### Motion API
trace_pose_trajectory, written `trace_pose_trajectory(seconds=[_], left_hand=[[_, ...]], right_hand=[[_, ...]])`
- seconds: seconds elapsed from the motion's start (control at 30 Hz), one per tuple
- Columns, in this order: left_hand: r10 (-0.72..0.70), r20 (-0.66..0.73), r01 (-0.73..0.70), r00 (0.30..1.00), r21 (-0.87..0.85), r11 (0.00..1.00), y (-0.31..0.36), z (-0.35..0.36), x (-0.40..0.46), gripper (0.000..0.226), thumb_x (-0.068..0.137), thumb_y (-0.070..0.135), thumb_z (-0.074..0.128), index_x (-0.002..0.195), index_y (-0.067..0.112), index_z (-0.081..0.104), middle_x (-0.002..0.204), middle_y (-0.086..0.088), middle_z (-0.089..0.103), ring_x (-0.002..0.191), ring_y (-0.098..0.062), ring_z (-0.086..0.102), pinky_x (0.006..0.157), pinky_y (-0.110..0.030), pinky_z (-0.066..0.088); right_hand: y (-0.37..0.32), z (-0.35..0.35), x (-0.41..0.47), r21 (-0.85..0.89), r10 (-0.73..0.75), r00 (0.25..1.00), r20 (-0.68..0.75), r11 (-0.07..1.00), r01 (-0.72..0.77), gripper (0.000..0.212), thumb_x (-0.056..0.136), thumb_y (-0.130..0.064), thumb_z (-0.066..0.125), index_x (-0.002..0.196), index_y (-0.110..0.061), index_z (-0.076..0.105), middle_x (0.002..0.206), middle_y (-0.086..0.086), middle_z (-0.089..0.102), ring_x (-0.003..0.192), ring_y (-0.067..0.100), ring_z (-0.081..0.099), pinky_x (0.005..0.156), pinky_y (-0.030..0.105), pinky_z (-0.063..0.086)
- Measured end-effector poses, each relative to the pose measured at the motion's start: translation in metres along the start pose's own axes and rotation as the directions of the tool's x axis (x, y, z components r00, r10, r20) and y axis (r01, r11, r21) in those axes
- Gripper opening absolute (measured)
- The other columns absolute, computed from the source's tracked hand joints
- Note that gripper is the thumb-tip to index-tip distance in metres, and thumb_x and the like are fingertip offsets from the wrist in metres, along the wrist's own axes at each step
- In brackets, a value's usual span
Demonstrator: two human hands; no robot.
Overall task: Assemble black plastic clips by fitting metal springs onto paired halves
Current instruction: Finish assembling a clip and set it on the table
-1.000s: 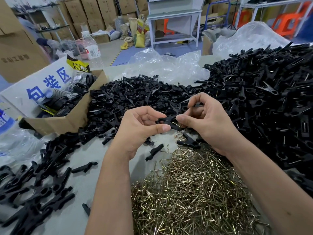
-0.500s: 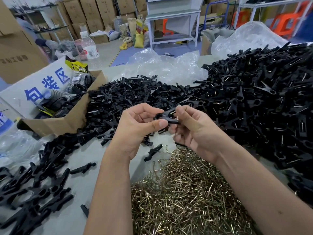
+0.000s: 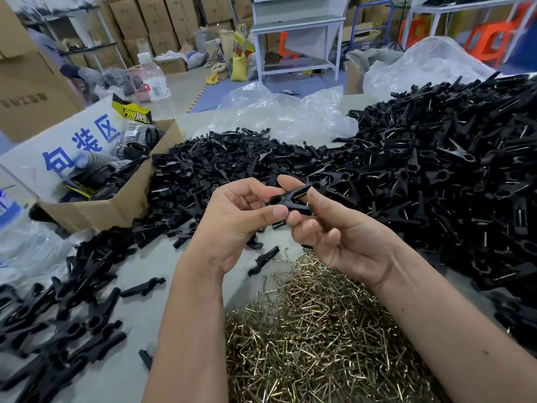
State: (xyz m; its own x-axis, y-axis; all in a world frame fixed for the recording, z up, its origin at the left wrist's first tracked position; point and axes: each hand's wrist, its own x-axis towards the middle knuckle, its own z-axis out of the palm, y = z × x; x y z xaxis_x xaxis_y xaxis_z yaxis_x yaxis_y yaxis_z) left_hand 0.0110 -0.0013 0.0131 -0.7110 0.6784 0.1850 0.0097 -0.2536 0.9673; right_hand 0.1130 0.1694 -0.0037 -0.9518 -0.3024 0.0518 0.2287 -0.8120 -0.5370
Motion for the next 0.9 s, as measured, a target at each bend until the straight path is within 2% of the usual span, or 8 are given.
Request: trace_pose_trajectory(seconds=[0.1,0.17,0.33,0.43,0.57,0.73,0.83,0.9], left_hand=[[-0.003,-0.046,0.004,0.999,0.032,0.999,0.0,-0.001,0.001,0.03,0.053,0.02,0.093,0.08,0.019,0.081,0.087,-0.012,0.076,0.081,-0.025,0.069,0.076,-0.031,0.058],[-0.002,-0.048,0.004,0.999,0.047,0.999,-0.001,-0.004,0.0,0.033,0.057,0.012,0.093,0.088,0.018,0.083,0.089,-0.015,0.074,0.087,-0.029,0.065,0.08,-0.034,0.055],[0.088,0.02,-0.09,0.996,0.109,0.99,0.0,-0.007,0.0,0.053,0.061,0.005,0.09,0.113,0.01,0.078,0.09,-0.011,0.079,0.084,-0.018,0.074,0.077,-0.03,0.06],[0.138,0.013,-0.138,0.99,0.15,0.979,0.001,-0.004,0.0,0.048,0.06,0.005,0.09,0.106,0.008,0.078,0.089,-0.016,0.078,0.074,-0.009,0.073,0.07,-0.023,0.058],[0.179,0.012,-0.178,0.984,0.185,0.966,-0.001,-0.002,0.0,0.031,0.058,0.01,0.091,0.087,0.019,0.082,0.076,0.003,0.077,0.071,-0.007,0.073,0.067,-0.021,0.058],[0.199,-0.008,-0.192,0.98,0.235,0.953,-0.003,-0.001,0.003,0.03,0.059,0.01,0.092,0.086,0.017,0.082,0.076,-0.001,0.078,0.07,-0.011,0.074,0.065,-0.022,0.058],[0.192,-0.061,-0.166,0.98,0.296,0.941,-0.004,0.001,0.004,0.03,0.059,0.013,0.093,0.087,0.014,0.081,0.078,-0.005,0.079,0.071,-0.017,0.073,0.067,-0.03,0.057],[0.176,-0.06,-0.149,0.983,0.315,0.937,-0.003,0.0,0.005,0.032,0.06,0.013,0.093,0.09,0.013,0.081,0.078,-0.005,0.079,0.072,-0.016,0.072,0.069,-0.031,0.057]], right_hand=[[-0.001,0.0,0.001,0.116,0.023,1.0,0.001,0.993,-0.023,0.054,0.082,-0.005,0.084,0.134,-0.009,0.068,0.087,0.019,0.061,0.068,0.014,0.063,0.046,0.016,0.055],[-0.003,0.001,0.002,0.214,0.039,0.999,-0.005,0.976,-0.037,0.05,0.082,0.002,0.081,0.13,-0.005,0.068,0.084,0.018,0.055,0.063,0.015,0.057,0.04,0.016,0.051],[-0.008,0.003,-0.001,0.242,0.071,0.997,0.007,0.968,-0.071,0.043,0.086,0.004,0.077,0.127,-0.005,0.066,0.08,0.019,0.054,0.058,0.015,0.056,0.037,0.018,0.05],[-0.009,0.001,-0.001,0.272,0.083,0.996,0.032,0.958,-0.088,0.037,0.091,0.003,0.073,0.126,-0.003,0.066,0.078,0.02,0.054,0.055,0.013,0.053,0.037,0.019,0.051],[-0.01,0.0,-0.002,0.287,0.078,0.997,0.024,0.954,-0.081,0.031,0.093,0.003,0.07,0.123,-0.002,0.067,0.077,0.02,0.053,0.053,0.015,0.055,0.036,0.02,0.05],[-0.013,0.0,-0.002,0.297,0.088,0.996,-0.027,0.952,-0.076,0.018,0.095,-0.003,0.063,0.112,-0.003,0.066,0.07,0.018,0.054,0.046,0.016,0.058,0.031,0.019,0.046],[-0.011,0.0,-0.001,0.215,0.043,0.991,-0.123,0.976,-0.016,0.018,0.09,-0.008,0.063,0.106,-0.005,0.071,0.066,0.011,0.053,0.043,0.008,0.053,0.03,0.015,0.042],[-0.01,0.002,-0.001,0.053,-0.03,0.986,-0.162,0.998,0.039,0.021,0.091,-0.013,0.066,0.108,-0.007,0.076,0.067,0.007,0.052,0.044,0.004,0.049,0.03,0.012,0.04]])
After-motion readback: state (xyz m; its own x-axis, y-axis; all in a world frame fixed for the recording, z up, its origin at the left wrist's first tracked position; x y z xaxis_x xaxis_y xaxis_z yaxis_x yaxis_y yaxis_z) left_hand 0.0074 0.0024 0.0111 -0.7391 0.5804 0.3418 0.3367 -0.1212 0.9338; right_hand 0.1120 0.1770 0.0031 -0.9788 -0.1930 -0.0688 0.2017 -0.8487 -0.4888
